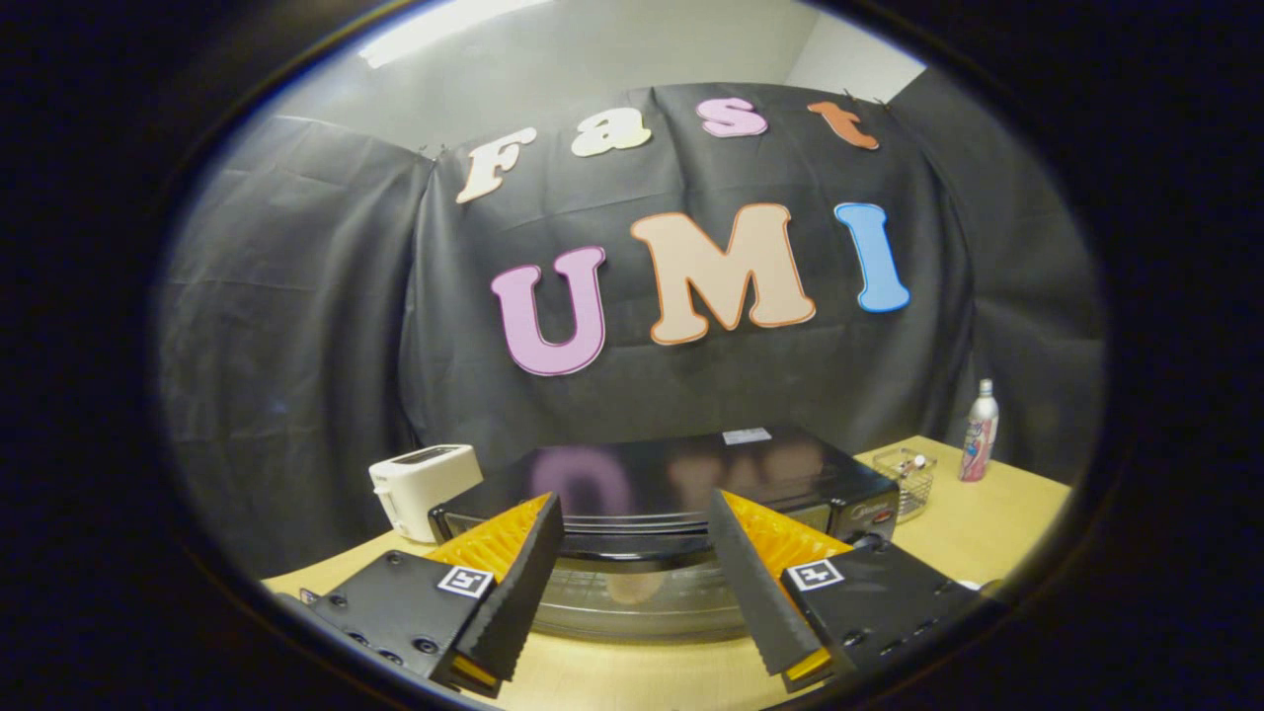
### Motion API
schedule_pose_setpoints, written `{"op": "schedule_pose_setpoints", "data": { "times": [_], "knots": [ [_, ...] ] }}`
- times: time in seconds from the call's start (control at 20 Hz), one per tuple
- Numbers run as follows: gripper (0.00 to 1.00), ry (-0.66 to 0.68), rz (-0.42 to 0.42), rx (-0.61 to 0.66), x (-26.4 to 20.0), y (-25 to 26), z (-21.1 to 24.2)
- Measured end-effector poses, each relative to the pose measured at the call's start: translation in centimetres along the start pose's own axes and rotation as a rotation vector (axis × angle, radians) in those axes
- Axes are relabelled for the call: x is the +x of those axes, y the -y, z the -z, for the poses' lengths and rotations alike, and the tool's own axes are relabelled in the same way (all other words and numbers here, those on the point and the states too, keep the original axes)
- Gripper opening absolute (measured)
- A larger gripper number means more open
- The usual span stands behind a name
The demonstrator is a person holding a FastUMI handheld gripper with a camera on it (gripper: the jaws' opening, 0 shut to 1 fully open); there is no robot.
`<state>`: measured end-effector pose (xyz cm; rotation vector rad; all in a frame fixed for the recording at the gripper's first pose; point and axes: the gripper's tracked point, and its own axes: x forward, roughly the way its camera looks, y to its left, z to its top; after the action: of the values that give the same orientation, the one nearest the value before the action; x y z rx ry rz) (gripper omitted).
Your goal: Open the toaster oven, put the food inside, and close the toaster oven door.
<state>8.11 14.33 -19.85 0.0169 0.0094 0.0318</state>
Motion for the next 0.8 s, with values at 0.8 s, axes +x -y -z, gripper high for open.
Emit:
{"op": "schedule_pose_setpoints", "data": {
  "times": [0.8],
  "knots": [
    [0.92, -0.09, -0.101, -0.053, -9.1, 4.6, -7.2]
  ]
}}
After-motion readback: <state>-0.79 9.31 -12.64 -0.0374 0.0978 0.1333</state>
